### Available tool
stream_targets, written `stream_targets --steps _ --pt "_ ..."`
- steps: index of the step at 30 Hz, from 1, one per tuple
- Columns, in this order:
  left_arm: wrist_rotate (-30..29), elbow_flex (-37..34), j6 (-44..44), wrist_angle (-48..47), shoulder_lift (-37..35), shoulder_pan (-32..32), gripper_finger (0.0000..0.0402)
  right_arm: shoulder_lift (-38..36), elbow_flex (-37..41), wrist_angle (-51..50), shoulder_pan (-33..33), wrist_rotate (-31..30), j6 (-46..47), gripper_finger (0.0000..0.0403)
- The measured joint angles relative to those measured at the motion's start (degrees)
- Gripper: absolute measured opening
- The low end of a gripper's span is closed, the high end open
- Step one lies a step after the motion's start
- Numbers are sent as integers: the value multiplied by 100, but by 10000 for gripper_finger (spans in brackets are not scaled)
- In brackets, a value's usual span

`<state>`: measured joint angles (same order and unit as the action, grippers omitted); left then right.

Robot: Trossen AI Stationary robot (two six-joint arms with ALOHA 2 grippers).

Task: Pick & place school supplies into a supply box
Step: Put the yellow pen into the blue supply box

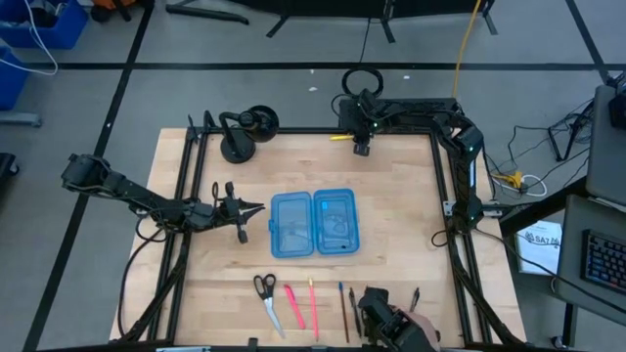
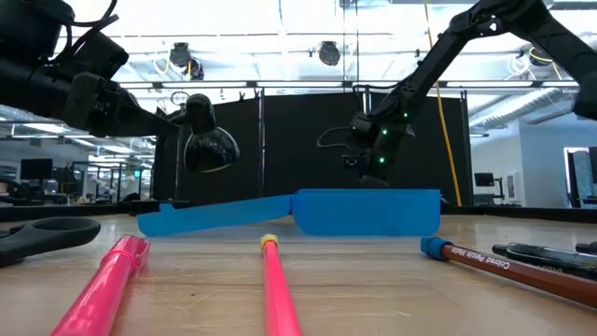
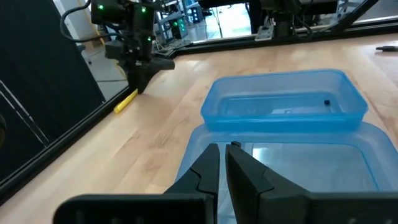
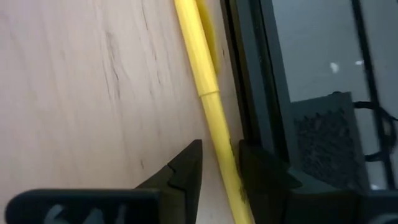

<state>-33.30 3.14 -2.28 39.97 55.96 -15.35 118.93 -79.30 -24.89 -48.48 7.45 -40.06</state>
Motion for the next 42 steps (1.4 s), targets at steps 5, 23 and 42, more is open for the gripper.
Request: stream_targets --steps 5,23,42 --pt "1 0 4 2 0 2 33 -7 5 -490 -1 475 38 72" --pt "22 0 3 4 0 0 33 -7 16 -1097 264 457 553 32" --pt "22 0 138 -125 -2 2 33 -7 22 -820 362 465 503 21"
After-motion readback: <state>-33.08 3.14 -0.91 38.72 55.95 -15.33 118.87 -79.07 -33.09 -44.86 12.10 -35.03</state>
